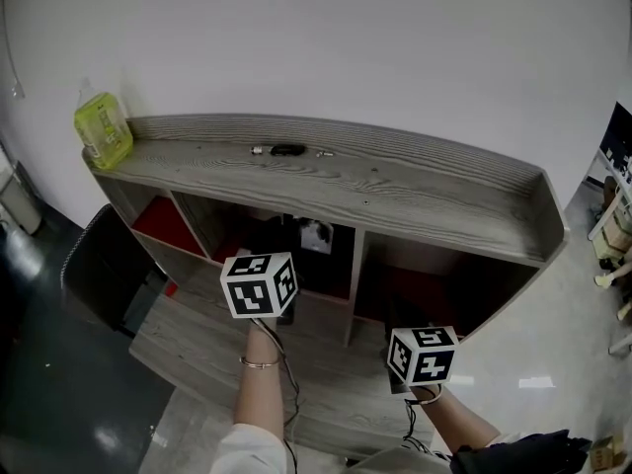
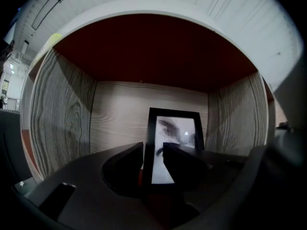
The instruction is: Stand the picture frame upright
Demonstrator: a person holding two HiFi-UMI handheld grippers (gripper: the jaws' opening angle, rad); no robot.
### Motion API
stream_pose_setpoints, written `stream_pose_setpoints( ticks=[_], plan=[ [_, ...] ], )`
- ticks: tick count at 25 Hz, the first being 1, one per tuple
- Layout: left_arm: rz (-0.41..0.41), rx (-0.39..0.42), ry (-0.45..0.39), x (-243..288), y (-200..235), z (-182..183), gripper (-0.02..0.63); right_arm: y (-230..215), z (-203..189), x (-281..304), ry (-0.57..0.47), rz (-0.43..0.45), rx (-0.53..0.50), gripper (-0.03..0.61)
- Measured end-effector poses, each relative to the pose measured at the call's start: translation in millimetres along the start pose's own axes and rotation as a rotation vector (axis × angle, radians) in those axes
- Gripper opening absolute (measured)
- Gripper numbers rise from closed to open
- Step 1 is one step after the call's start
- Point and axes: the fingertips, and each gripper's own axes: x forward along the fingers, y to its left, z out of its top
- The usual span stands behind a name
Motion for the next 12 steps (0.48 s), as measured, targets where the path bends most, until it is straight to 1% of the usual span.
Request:
stream_pose_setpoints(
  ticks=[5, 12],
  plan=[
    [0.028, -0.005, -0.006, -22.8, 4.2, 2.7, 0.124, 7.5, 0.6, -4.0, -0.009, 0.018, 0.005, 0.032],
    [0.075, -0.019, -0.012, -70.4, -1.0, -3.6, 0.124, 17.9, -2.1, -20.7, -0.015, 0.044, 0.002, 0.032]
  ],
)
